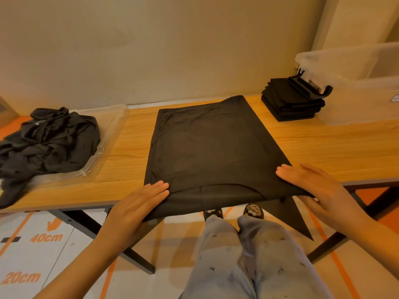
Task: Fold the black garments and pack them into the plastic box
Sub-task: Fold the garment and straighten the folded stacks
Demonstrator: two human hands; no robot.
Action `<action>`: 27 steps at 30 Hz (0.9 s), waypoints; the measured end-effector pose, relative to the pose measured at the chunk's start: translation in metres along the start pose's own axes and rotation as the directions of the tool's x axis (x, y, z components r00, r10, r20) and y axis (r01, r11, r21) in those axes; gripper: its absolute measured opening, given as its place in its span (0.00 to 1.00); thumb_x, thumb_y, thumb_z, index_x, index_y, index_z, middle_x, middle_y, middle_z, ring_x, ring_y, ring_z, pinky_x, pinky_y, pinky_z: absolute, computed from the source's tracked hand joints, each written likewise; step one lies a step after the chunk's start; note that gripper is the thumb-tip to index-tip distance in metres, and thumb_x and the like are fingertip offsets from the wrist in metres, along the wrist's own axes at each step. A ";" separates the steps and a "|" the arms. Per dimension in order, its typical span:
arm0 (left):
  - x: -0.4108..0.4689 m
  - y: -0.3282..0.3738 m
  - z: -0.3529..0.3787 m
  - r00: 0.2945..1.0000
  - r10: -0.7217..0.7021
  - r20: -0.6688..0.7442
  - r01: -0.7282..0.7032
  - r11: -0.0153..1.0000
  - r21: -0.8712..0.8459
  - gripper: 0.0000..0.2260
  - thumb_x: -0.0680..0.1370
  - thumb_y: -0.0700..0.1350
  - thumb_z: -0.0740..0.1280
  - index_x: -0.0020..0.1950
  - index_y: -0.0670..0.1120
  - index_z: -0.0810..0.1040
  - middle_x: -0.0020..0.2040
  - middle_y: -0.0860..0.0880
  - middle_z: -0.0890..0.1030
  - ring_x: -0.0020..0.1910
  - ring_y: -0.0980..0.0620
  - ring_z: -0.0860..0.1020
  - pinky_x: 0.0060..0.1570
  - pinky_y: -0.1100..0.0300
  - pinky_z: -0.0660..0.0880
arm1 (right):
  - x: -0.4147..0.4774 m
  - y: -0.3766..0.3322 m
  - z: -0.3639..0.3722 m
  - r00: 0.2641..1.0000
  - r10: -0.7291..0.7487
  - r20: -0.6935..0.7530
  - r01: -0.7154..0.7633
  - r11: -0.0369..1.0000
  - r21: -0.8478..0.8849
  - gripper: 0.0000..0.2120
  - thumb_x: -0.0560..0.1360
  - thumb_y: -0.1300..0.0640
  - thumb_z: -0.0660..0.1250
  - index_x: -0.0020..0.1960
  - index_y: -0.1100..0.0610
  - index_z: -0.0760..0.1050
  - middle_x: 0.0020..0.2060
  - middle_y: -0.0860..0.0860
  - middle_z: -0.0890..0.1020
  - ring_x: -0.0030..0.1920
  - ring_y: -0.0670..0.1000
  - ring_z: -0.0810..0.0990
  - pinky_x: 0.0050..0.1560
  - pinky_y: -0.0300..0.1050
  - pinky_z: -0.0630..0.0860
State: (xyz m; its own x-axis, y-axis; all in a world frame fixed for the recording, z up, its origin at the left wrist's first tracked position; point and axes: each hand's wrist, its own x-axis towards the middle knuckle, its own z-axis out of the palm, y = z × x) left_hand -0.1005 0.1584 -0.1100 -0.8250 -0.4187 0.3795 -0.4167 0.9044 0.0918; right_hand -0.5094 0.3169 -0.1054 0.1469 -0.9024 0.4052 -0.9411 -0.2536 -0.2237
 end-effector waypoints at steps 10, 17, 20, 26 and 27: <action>0.002 0.032 -0.045 0.927 -0.355 -0.118 0.264 0.845 -0.465 0.18 0.74 0.52 0.57 0.57 0.73 0.73 0.49 0.66 0.80 0.49 0.64 0.78 0.48 0.74 0.72 | 0.015 -0.039 -0.046 0.979 0.203 0.025 -0.191 0.863 0.468 0.20 0.68 0.25 0.54 0.58 0.24 0.70 0.55 0.29 0.78 0.60 0.34 0.74 0.58 0.24 0.67; 0.024 0.025 -0.071 0.875 -0.483 -0.016 0.340 0.638 -0.691 0.19 0.78 0.33 0.61 0.46 0.57 0.82 0.44 0.55 0.82 0.49 0.58 0.79 0.47 0.70 0.75 | 0.045 -0.054 -0.067 0.969 0.234 0.074 -0.228 0.746 0.626 0.27 0.58 0.20 0.59 0.48 0.35 0.79 0.44 0.42 0.83 0.48 0.40 0.79 0.43 0.29 0.74; 0.044 0.005 -0.080 0.866 -0.497 0.047 0.372 0.580 -0.725 0.13 0.78 0.39 0.62 0.44 0.55 0.82 0.43 0.53 0.82 0.47 0.57 0.79 0.45 0.69 0.75 | 0.078 -0.051 -0.078 0.949 0.295 0.112 -0.295 0.705 0.645 0.17 0.66 0.32 0.62 0.47 0.39 0.80 0.43 0.43 0.83 0.47 0.41 0.79 0.43 0.34 0.76; 0.131 -0.075 -0.082 0.763 -0.607 0.221 0.543 0.417 -0.729 0.08 0.80 0.41 0.61 0.52 0.44 0.80 0.47 0.47 0.83 0.49 0.50 0.81 0.43 0.62 0.78 | 0.194 0.002 -0.072 0.867 0.466 0.174 -0.468 0.647 0.602 0.06 0.78 0.56 0.64 0.46 0.51 0.80 0.37 0.46 0.82 0.40 0.42 0.81 0.34 0.31 0.72; 0.149 -0.092 -0.077 0.744 -0.620 0.248 0.571 0.399 -0.718 0.08 0.81 0.41 0.61 0.54 0.45 0.79 0.48 0.47 0.83 0.49 0.50 0.82 0.43 0.61 0.79 | 0.215 0.017 -0.061 0.842 0.508 0.182 -0.518 0.664 0.540 0.06 0.78 0.56 0.64 0.47 0.52 0.80 0.39 0.47 0.82 0.41 0.43 0.81 0.33 0.32 0.72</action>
State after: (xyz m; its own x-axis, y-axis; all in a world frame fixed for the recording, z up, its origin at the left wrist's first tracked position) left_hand -0.1556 0.0194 0.0094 -0.4503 -0.8928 -0.0026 -0.3631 0.1805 0.9141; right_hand -0.5127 0.1394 0.0322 -0.2994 -0.9518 0.0662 -0.5363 0.1105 -0.8368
